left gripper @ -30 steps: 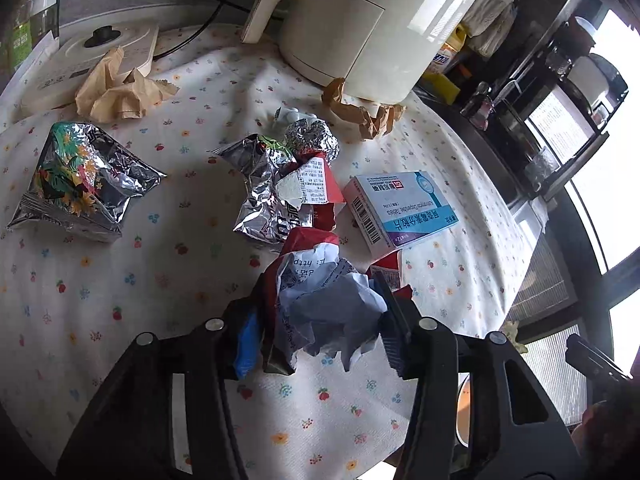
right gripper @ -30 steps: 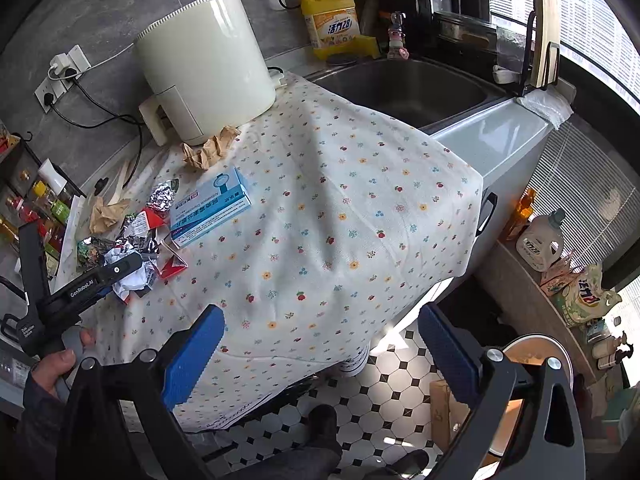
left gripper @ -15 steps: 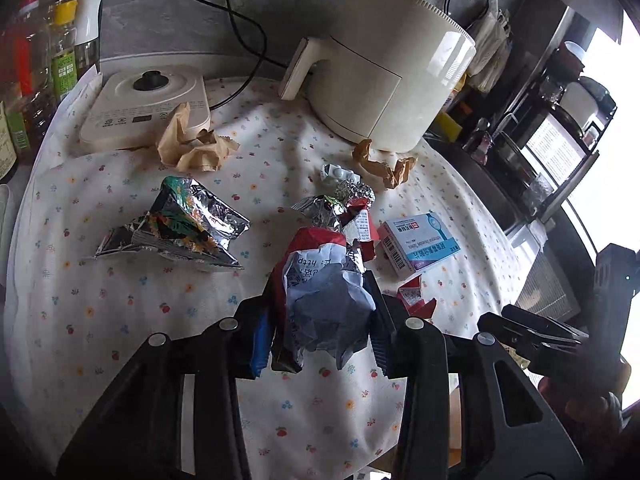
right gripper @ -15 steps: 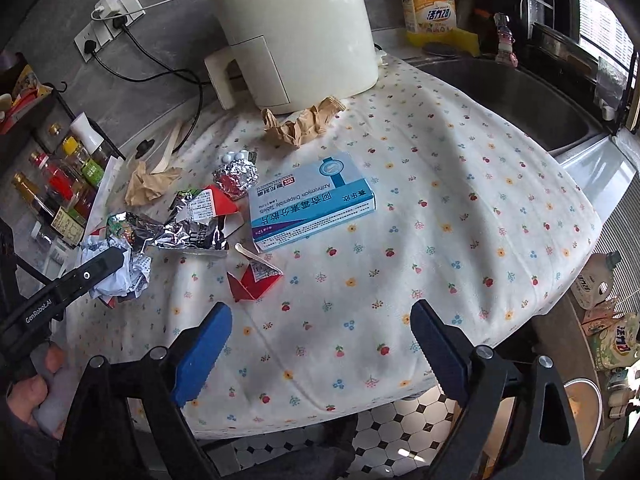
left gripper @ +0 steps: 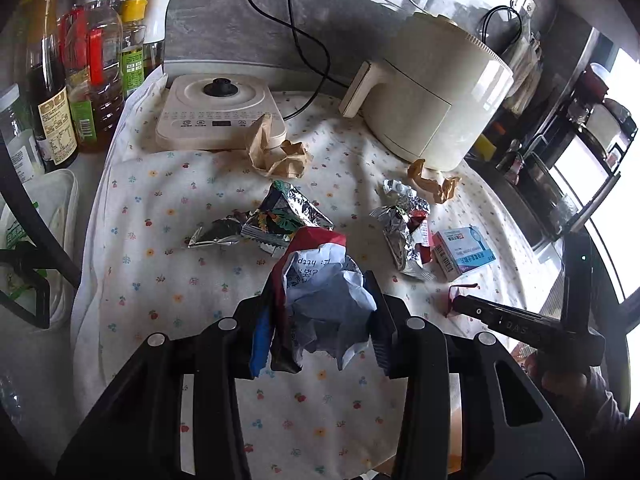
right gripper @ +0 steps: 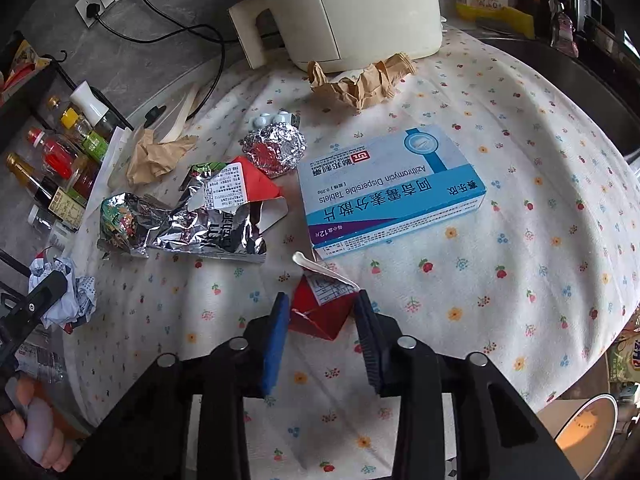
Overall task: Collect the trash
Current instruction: 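Grasp the crumpled white-red paper bag with the left tool while the right grasps a red scrap, then carry both items over the white bucket and open both tools to drop them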
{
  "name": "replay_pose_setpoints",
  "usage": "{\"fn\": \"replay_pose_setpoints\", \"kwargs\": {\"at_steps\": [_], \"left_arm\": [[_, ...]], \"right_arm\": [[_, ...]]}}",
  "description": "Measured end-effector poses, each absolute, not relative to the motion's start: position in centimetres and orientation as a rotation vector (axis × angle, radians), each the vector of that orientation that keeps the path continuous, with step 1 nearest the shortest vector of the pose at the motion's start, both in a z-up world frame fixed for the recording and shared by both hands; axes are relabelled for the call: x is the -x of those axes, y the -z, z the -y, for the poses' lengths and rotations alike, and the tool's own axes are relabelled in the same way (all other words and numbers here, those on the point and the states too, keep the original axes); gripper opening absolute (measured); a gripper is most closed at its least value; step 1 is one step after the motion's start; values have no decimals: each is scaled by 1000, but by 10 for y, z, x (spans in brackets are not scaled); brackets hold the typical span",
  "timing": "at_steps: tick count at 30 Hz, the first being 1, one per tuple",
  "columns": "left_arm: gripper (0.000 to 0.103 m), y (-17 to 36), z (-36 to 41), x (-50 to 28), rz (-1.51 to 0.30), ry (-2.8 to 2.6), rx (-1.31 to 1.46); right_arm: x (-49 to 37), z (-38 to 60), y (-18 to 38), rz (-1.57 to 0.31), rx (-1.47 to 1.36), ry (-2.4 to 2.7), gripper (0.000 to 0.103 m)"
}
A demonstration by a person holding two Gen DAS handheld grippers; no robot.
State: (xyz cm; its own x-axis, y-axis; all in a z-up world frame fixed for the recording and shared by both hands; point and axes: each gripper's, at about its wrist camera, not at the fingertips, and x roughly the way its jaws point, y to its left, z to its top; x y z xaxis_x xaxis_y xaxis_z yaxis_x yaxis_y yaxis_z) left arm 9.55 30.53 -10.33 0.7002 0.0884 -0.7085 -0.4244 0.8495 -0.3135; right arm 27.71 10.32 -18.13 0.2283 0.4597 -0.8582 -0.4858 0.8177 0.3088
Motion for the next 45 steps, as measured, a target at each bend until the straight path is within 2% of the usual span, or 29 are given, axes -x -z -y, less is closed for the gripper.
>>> {"fn": "replay_pose_setpoints", "kwargs": {"at_steps": [9, 17, 45], "left_arm": [[41, 100, -275, -115, -745, -230, 471], [41, 99, -221, -147, -774, -111, 437], [41, 102, 62, -239, -885, 371, 232]], "right_arm": [[-266, -59, 161, -1123, 9, -621, 21], [-261, 18, 143, -1090, -52, -517, 21], [-202, 337, 142, -1033, -318, 9, 21]]}}
